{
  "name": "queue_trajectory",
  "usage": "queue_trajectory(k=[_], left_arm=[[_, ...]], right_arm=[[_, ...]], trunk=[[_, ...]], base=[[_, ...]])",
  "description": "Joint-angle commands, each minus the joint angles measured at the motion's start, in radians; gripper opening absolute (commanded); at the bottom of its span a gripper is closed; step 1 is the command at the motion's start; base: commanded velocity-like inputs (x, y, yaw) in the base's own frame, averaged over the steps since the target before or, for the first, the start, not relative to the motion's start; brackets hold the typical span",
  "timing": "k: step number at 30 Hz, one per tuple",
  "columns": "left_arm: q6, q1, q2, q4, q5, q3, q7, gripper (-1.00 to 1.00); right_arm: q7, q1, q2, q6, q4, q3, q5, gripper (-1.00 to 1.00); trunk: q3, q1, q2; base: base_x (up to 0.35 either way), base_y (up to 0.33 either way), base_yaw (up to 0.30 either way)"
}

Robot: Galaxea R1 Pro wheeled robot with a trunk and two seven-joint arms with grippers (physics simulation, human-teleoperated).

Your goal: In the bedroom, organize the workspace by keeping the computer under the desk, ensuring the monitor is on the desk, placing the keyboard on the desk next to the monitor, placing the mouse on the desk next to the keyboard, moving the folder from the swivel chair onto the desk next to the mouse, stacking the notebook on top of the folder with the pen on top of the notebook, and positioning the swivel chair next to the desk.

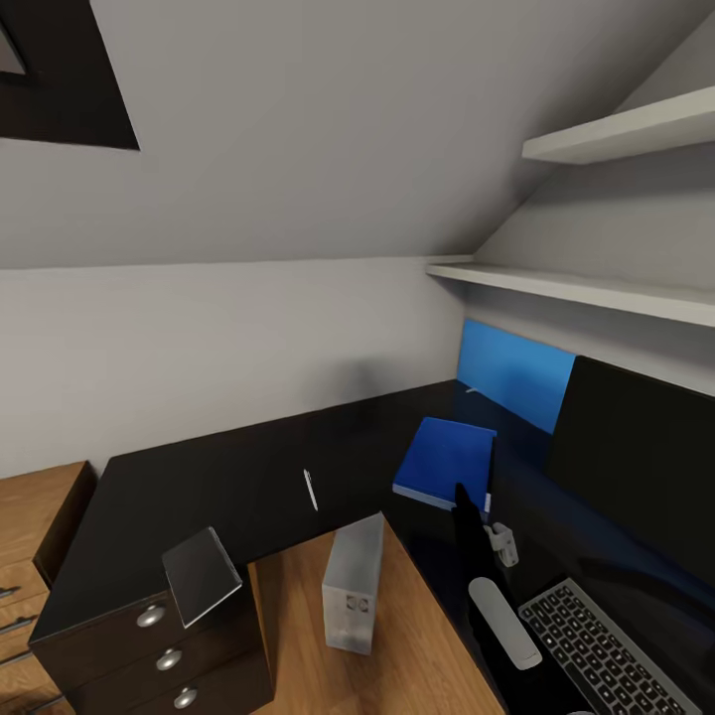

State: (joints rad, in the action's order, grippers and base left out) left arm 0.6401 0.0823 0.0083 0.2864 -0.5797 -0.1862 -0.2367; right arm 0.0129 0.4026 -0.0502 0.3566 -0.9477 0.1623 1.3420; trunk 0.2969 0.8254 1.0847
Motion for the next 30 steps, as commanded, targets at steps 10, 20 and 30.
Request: queue_trajectory(k=[10,20,30], left_arm=[[-0.003,0.001,0.004,0.002,-0.003,-0.007,-0.006,1.0],[-0.417,0.002,0.024,0.319,0.003,-0.001,-0.011,1.0],[-1.037,0.002,0.058,0.801,0.003,0.018,-0.074,1.0]], right_arm=[[0.001,0.001,0.002,0.004,0.0,0.002,0.009,-1.0],[0.0,0.001,0.004,0.004,0.0,0.0,0.009,-1.0],[0.001,0.001,0.004,0.004,-0.002,0.0,0.009,-1.0]], trunk=[[0.033,0.039,0.071],[0.064,0.077,0.141],[0.095,0.115,0.211]], base=[[0.0,0.0,0.0],[0.0,0.0,0.0],[0.0,0.0,0.0]])
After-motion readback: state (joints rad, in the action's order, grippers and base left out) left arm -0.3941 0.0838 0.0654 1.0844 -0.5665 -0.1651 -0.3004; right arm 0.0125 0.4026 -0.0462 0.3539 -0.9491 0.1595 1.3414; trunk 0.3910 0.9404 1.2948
